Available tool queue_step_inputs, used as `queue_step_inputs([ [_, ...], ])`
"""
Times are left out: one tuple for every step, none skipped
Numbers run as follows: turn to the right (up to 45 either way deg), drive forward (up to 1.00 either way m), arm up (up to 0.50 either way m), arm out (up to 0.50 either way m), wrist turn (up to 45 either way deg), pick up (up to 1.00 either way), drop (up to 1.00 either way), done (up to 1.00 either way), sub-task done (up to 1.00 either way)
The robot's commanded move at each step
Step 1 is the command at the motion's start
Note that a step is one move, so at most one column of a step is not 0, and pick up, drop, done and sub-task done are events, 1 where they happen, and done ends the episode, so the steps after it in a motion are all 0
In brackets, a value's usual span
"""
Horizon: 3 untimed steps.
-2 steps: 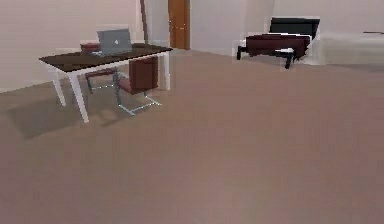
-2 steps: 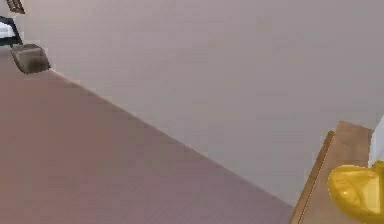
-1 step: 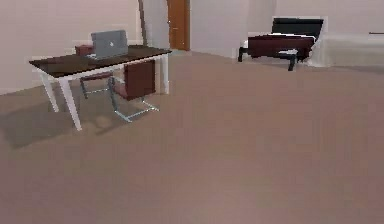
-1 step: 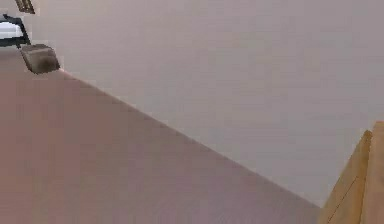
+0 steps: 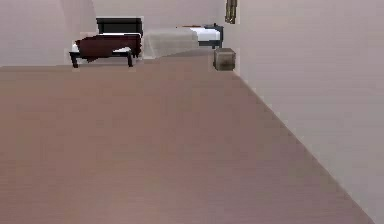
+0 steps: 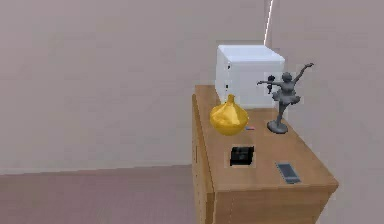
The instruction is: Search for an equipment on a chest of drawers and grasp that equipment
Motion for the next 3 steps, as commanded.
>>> queue_step_inputs([
  [27.0,0.00,0.00,0.00,0.0,0.00,0.00,0.00,0.00],
  [0.0,0.00,0.50,0.00,0.0,0.00,0.00,0.00,0.00],
  [0.0,0.00,0.38,0.00,0.0,0.00,0.00,0.00,0.00],
])
